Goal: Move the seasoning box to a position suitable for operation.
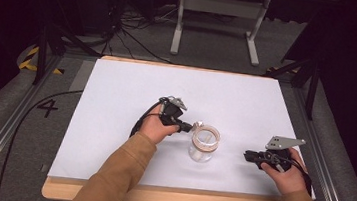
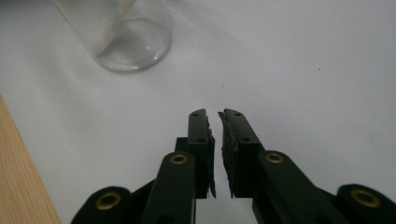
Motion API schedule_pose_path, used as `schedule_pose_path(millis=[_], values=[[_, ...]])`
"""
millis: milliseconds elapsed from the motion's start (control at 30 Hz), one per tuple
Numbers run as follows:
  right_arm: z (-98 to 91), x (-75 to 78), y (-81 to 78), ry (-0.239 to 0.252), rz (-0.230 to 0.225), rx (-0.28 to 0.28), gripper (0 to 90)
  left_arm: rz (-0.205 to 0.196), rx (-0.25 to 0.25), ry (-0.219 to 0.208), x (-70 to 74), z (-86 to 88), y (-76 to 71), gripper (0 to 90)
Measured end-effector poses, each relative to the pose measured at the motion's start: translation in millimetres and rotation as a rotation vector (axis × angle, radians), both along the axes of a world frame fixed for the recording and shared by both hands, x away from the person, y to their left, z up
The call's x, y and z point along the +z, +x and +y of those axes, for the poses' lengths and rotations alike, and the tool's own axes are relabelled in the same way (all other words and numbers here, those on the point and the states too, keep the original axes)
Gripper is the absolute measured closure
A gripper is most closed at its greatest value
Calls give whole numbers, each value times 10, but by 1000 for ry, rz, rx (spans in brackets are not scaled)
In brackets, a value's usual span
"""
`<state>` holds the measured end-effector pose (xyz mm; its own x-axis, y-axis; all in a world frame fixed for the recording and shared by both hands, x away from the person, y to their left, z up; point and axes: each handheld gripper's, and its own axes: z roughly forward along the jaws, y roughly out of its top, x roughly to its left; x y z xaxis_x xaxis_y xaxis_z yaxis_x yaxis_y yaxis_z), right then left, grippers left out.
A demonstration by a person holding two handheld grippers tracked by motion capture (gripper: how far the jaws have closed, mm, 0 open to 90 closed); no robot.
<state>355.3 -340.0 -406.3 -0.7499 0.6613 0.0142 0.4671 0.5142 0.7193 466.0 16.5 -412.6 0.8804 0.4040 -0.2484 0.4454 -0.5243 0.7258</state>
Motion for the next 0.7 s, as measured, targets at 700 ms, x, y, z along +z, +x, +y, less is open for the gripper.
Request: schedule_pose_path(millis=[700], values=[[562, -114, 115, 20, 6, 103, 880, -9, 69, 14, 150, 331, -172, 828]])
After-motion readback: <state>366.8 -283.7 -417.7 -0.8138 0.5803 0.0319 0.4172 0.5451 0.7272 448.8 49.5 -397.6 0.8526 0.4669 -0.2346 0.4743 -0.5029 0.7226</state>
